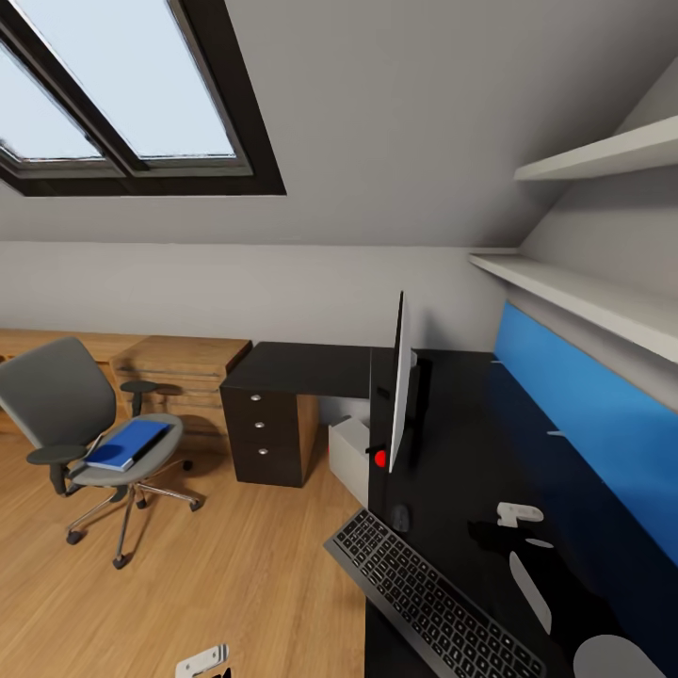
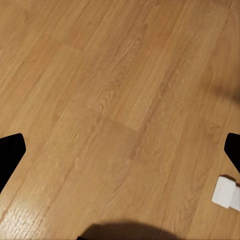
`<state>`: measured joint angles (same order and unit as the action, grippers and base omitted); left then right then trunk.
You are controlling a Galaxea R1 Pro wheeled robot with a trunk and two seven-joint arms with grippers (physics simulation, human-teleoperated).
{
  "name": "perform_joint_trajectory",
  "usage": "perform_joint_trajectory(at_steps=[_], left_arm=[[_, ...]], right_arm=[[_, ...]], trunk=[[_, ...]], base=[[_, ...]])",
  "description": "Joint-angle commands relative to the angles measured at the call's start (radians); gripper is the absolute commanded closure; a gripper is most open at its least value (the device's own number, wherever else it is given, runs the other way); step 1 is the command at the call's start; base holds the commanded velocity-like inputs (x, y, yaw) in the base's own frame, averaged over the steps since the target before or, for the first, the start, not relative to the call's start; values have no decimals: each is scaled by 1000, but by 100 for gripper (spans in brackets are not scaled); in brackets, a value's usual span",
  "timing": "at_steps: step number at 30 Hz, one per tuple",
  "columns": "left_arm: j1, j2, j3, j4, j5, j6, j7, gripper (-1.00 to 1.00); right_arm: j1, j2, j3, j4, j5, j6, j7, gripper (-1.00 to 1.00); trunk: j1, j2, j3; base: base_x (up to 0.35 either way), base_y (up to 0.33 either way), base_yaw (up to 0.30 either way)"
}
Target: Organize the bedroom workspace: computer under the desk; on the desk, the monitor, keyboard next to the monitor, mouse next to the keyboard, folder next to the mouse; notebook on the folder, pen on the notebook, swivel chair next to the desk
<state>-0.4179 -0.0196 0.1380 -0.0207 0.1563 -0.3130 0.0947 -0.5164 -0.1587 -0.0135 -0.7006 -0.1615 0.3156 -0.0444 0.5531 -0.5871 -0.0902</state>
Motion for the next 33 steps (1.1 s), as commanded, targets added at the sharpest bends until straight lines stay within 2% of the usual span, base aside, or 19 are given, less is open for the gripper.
perform_joint_trajectory(at_steps=[1,15,33], left_arm=[[-1,0,5,1,2,-3,0,-100],[-1,0,5,1,2,-4,0,-100],[-1,0,5,1,2,-4,0,-100]], right_arm=[[-1,0,1,-2,-10,5,-5,-100],[-1,1,2,-2,-10,10,-5,-100],[-1,1,3,-2,-10,52,-3,-100]], trunk=[[4,-9,-5],[58,-107,-49],[127,-233,-105]], base=[[0,0,0],[0,0,0],[0,0,0]])
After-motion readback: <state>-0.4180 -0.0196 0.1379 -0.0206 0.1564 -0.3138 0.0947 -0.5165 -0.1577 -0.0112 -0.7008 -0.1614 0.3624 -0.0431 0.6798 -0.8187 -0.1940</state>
